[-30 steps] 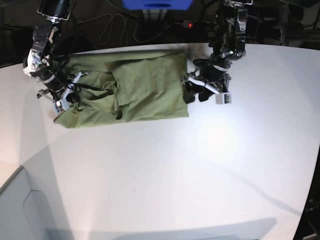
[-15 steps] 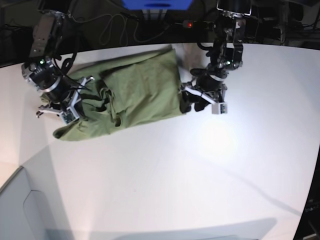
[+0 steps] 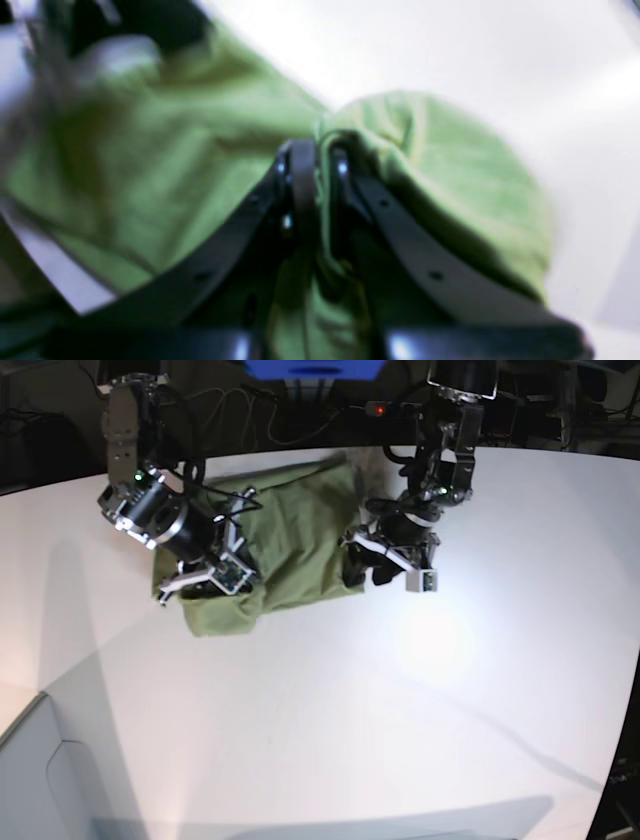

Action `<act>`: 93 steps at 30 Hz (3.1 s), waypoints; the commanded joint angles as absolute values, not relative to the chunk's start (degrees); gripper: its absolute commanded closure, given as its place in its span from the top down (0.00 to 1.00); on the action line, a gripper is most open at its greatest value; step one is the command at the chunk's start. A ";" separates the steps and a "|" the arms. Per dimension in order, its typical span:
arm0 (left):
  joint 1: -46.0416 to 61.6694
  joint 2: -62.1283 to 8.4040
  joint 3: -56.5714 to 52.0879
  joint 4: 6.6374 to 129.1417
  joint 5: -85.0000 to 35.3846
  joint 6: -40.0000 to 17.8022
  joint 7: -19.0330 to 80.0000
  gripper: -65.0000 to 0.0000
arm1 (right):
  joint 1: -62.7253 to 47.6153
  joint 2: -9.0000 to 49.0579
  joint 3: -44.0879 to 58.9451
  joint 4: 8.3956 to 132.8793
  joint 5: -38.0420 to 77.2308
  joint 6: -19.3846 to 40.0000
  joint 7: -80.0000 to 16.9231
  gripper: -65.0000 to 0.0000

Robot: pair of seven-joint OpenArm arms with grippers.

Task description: Fold the T-shirt properly

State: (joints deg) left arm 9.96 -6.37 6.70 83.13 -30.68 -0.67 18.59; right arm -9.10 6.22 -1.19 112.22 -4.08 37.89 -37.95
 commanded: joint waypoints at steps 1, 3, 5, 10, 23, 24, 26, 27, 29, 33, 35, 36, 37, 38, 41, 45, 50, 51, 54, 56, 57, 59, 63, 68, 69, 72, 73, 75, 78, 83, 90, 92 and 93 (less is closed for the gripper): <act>10.33 -6.37 6.99 82.86 -29.93 0.48 21.85 0.49 | -8.40 5.67 -1.80 112.66 -3.12 38.46 -36.62 0.00; 10.33 -6.37 6.99 82.86 -29.93 0.48 21.93 0.49 | -8.13 5.23 -3.21 110.99 -3.12 38.46 -36.44 0.00; 10.42 -6.37 6.99 82.86 -29.93 0.48 22.02 0.49 | -6.64 4.97 -5.49 108.88 -3.12 38.46 -36.44 0.00; 10.59 -6.37 6.90 83.03 -29.93 0.48 22.02 0.49 | -4.26 5.05 -7.25 102.11 -3.12 38.46 -36.44 0.00; 10.42 -6.55 6.64 82.86 -29.93 0.48 22.02 0.49 | -4.62 3.82 -7.60 104.13 -3.03 38.55 -35.74 0.00; 10.42 -6.55 6.81 82.86 -29.93 0.48 22.02 0.49 | -4.88 3.74 -7.60 104.92 -3.03 38.55 -34.86 0.00; 10.42 -6.55 6.81 82.86 -29.93 0.48 22.02 0.49 | -4.97 3.74 -8.22 105.01 -3.03 38.55 -33.80 0.00; 10.42 -6.55 6.81 82.86 -29.93 0.48 22.11 0.49 | -4.97 3.74 -9.01 104.40 -3.03 38.55 -33.63 0.00; 10.33 -6.55 6.81 82.86 -29.93 0.48 22.11 0.49 | -4.70 3.82 -10.42 102.99 -3.03 38.55 -33.63 0.00; 10.33 -6.55 6.81 82.86 -29.93 0.48 22.11 0.49 | -4.44 3.74 -12.97 100.70 -3.03 38.55 -33.54 0.00; 10.33 -6.64 6.81 82.86 -29.93 0.48 22.11 0.49 | -4.26 3.74 -13.05 99.56 -3.03 38.55 -33.54 0.00; 10.33 -6.73 6.81 82.86 -29.93 0.48 22.11 0.49 | -4.18 3.65 -12.88 99.30 -3.03 38.55 -33.36 0.00; 10.33 -6.73 6.73 82.86 -29.93 0.48 22.11 0.49 | -4.18 3.65 -12.88 99.12 -3.03 38.55 -32.57 0.00; 10.33 -6.73 6.73 82.86 -29.93 0.48 22.11 0.49 | -4.18 3.65 -12.88 99.03 -3.03 38.55 -31.87 0.00; 10.33 -6.81 6.64 82.86 -29.93 0.48 22.11 0.49 | -4.18 3.74 -13.05 98.95 -3.03 38.55 -31.60 0.00; 10.33 -6.81 6.64 82.86 -29.93 0.48 22.11 0.49 | -4.18 3.91 -13.14 98.95 -3.03 38.55 -31.69 0.15; 10.59 -6.90 6.55 83.74 -30.46 0.48 22.29 0.49 | -4.79 4.09 -12.88 100.62 -3.03 38.81 -31.78 0.59; 10.68 -6.90 6.55 84.35 -30.46 0.48 22.29 0.49 | -5.23 4.09 -12.70 101.76 -3.03 38.81 -31.69 0.66; 11.12 -6.99 6.55 86.20 -30.46 0.48 22.37 0.49 | -7.25 4.53 -10.68 106.51 -2.95 38.81 -31.34 0.73; 12.97 -8.31 6.37 88.48 -30.55 0.48 22.29 0.49 | -8.57 4.53 -8.57 109.32 -2.95 38.81 -31.34 0.73; 13.67 -8.66 6.37 89.80 -30.55 0.48 22.29 0.49 | -9.01 4.53 -7.43 110.11 -2.95 38.81 -31.34 0.73; 14.90 -9.01 6.37 92.62 -30.55 0.48 22.29 0.49 | -9.27 4.53 -4.62 111.16 -2.86 38.81 -31.34 0.73; 18.42 -9.63 2.51 97.80 -30.55 0.48 22.29 0.49 | -8.57 4.44 0.66 111.08 -2.86 38.81 -31.69 0.74; 21.41 -9.80 -2.77 102.46 -30.55 0.22 22.29 0.49 | -4.62 4.53 4.09 109.41 -2.86 38.81 -34.33 0.74; 21.93 -9.80 -3.91 103.43 -30.55 0.22 22.29 0.49 | -3.30 4.53 4.53 108.26 -2.86 38.81 -34.95 0.74; 23.25 -9.80 -6.73 105.45 -30.55 0.13 22.37 0.49 | 0.22 4.62 5.67 102.90 -2.86 38.81 -35.03 0.74; 23.69 -9.80 -7.52 105.71 -30.55 0.13 22.37 0.49 | 1.27 4.70 5.85 100.97 -2.86 38.81 -35.03 0.73; 24.13 -9.80 -9.01 105.98 -30.55 0.13 22.37 0.49 | 2.77 4.88 5.58 97.36 -2.86 38.90 -34.95 0.73; 24.92 -9.71 -10.68 105.98 -30.55 0.04 22.37 0.49 | 3.38 4.53 5.41 94.11 -2.86 39.60 -34.86 0.64; 25.63 -9.54 -12.62 105.71 -30.55 0.04 22.37 0.49 | 4.26 2.68 0.13 91.30 -2.86 40.00 -33.54 0.31; 26.07 -9.80 -12.97 105.63 -30.55 0.04 22.37 0.49 | 3.65 -1.01 -8.31 93.41 -2.95 40.00 -33.10 0.16; 26.07 -9.80 -12.97 105.45 -30.55 0.04 22.37 0.49 | 2.15 -1.27 -10.59 95.69 -2.95 40.00 -33.01 0.16; 26.24 -9.80 -12.97 105.36 -30.55 0.04 22.37 0.49 | 1.36 -1.45 -11.74 97.01 -2.95 40.00 -32.92 0.16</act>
State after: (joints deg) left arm 25.96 -9.39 -12.67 104.55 -30.06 0.40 23.64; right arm 0.60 -0.97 -11.90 96.09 -4.03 38.57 -34.26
